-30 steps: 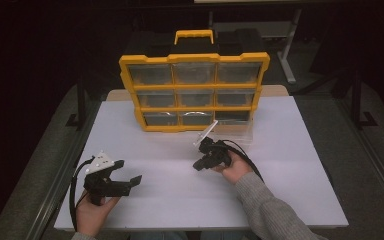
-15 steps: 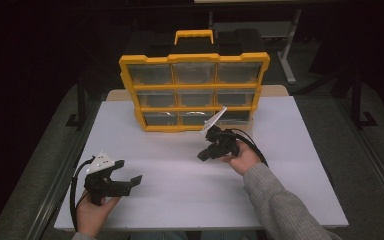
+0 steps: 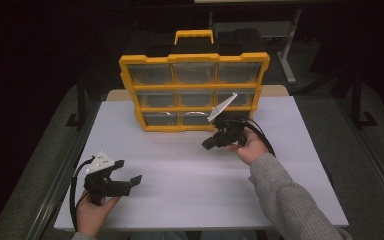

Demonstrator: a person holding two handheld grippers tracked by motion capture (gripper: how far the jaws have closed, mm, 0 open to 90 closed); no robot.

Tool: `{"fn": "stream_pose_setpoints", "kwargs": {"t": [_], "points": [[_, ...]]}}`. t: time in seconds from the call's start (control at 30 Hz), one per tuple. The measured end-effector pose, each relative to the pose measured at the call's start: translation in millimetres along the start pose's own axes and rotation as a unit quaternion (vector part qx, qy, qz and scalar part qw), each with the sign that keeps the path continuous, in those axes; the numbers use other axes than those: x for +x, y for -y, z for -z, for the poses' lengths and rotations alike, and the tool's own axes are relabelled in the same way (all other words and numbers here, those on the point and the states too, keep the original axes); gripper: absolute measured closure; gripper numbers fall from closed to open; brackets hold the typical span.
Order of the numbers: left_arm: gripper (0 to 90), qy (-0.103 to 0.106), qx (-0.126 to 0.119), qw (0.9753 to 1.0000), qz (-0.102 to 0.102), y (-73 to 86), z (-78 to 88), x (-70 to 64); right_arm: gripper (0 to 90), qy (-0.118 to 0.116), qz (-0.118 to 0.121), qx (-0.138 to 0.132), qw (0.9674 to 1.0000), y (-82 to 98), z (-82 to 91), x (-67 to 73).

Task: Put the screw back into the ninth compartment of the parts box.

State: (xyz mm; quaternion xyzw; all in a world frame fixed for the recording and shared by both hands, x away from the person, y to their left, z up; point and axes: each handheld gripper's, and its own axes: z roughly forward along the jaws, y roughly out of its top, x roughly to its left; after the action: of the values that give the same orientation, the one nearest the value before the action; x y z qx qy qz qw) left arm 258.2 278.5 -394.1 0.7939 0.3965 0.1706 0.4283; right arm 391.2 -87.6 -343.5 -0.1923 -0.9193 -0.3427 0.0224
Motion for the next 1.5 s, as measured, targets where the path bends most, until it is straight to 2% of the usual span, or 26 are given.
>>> {"fn": "stream_pose_setpoints", "kwargs": {"t": [0.23, 0.37, 0.4, 0.63, 0.97, 1.3, 1.37, 1.4, 1.5], "points": [[15.1, -0.001, 0.0, 1.0, 0.003, 0.0, 0.4, 0.7, 86.9, 0.008, 0.008, -0.01, 0.9999, -4.9, 13.2, -4.4], [15.1, -0.001, -0.001, 1.0, 0.004, -0.2, 0.4, 0.4, 86.8, 0.014, 0.004, -0.013, 0.9998, -6.6, 19.7, -7.7], [15.1, -0.002, 0.0, 1.0, 0.004, -0.1, 0.4, 0.5, 86.9, 0.018, 0.0, -0.018, 0.9997, -8.0, 27.1, -10.4], [15.1, -0.002, 0.001, 1.0, 0.002, -0.3, 0.4, 0.9, 86.8, 0.031, -0.005, -0.024, 0.9992, -9.3, 43.4, -16.7], [15.1, -0.002, -0.001, 1.0, 0.0, -0.3, 0.6, 1.1, 86.9, 0.052, -0.012, -0.03, 0.9981, -8.9, 61.4, -26.4], [15.1, -0.002, 0.0, 1.0, 0.001, -0.4, 0.3, 0.9, 86.8, 0.064, -0.035, -0.03, 0.9969, 1.2, 66.2, -37.8], [15.1, -0.002, 0.0, 1.0, 0.0, -0.4, 0.3, 0.7, 86.8, 0.065, -0.041, -0.029, 0.9966, 2.7, 66.2, -39.6], [15.1, -0.002, 0.0, 1.0, 0.001, -0.4, 0.3, 0.5, 86.8, 0.063, -0.053, -0.027, 0.9962, 4.0, 65.4, -40.8], [15.1, -0.002, 0.0, 1.0, 0.0, -0.5, 0.3, 0.4, 86.7, 0.065, -0.059, -0.025, 0.9958, 6.4, 63.9, -42.8]]}}
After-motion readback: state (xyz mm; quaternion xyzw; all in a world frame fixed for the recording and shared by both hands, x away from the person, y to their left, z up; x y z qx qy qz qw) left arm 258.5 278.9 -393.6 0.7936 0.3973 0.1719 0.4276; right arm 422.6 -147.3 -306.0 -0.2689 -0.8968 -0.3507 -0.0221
